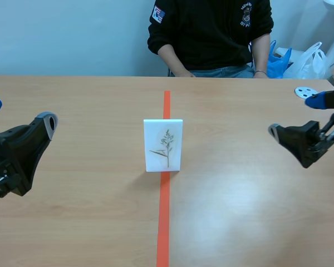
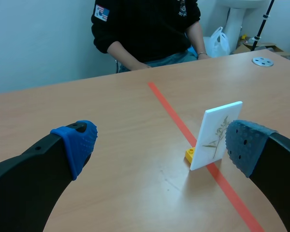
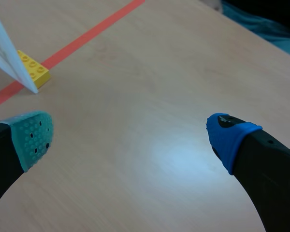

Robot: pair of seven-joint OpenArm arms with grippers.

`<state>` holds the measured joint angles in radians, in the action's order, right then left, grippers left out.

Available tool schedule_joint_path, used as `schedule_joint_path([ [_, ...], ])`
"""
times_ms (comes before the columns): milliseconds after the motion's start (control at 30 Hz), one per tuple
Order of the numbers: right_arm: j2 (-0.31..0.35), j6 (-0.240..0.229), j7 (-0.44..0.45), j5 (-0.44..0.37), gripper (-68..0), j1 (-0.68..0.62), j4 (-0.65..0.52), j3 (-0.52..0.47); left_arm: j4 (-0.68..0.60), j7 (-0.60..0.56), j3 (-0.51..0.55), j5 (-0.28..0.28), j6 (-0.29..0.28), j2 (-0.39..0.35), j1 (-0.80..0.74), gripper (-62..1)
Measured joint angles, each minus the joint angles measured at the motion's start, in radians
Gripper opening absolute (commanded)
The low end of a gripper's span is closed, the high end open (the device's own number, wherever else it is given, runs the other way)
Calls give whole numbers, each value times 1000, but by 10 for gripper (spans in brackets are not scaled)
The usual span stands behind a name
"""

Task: Sort the leaf by its shape. The table is split by an orange tape line. A compound leaf with several leaflets goes to the left side, a simple leaf with one blade goes to the right side. Return to the home posture when a red brick is placed on the table.

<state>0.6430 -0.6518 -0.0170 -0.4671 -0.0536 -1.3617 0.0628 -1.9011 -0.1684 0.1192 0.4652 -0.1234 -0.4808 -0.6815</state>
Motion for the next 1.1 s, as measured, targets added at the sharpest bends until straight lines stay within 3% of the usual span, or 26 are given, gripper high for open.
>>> schedule_joint_path([
  [167, -2, 0, 51, 65, -10, 117, 85, 195, 0, 0, 0, 0, 0, 12, 0, -39],
  [333, -40, 0, 73, 102, -10, 228, 138, 324, 0, 0, 0, 0, 0, 13, 0, -39],
  [533, -97, 8, 84, 118, -17, 323, 237, 432, 0, 10, 0, -2, 0, 13, 0, -39],
  [733, -152, 11, 115, 166, -115, 389, 325, 556, 0, 10, 0, -18, 0, 13, 0, -39],
  [833, -187, 63, 130, 171, -116, 409, 346, 608, 0, 10, 0, -18, 0, 13, 0, -39],
  [1100, -251, 88, 151, 217, -116, 450, 403, 687, 0, 11, 0, -18, 0, 13, 0, -39],
])
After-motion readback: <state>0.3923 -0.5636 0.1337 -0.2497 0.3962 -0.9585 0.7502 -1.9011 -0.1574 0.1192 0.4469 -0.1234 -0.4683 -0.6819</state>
